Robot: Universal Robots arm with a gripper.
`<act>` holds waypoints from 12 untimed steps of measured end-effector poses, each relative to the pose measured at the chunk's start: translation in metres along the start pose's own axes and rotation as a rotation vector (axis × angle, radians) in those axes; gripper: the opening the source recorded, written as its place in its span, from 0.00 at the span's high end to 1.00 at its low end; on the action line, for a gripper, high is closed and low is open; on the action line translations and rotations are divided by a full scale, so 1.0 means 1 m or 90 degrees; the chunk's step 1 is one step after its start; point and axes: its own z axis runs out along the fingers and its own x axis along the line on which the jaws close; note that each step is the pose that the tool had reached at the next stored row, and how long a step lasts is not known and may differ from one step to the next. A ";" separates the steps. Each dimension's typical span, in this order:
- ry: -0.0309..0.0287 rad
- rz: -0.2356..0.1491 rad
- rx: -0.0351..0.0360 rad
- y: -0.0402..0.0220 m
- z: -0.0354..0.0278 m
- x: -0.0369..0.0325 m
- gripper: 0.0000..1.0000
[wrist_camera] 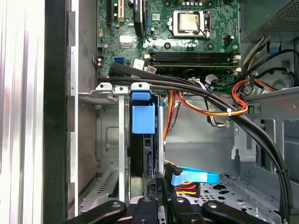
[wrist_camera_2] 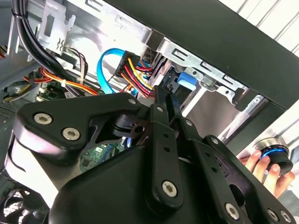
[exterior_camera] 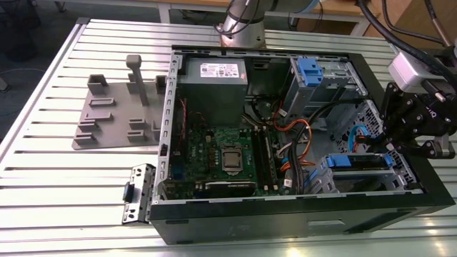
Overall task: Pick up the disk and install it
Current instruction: 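Insert the first disk wire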
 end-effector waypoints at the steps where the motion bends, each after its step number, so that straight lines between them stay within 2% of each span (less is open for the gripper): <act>1: 0.0000 0.000 0.0000 0.0000 0.0000 0.0001 0.82; 8: -0.0006 0.000 0.0000 0.0000 0.0012 0.0041 0.82; 9: -0.0018 0.000 0.0000 0.0000 0.0015 0.0044 0.82; 12: -0.0103 0.000 -0.0001 -0.0001 0.0023 0.0048 0.82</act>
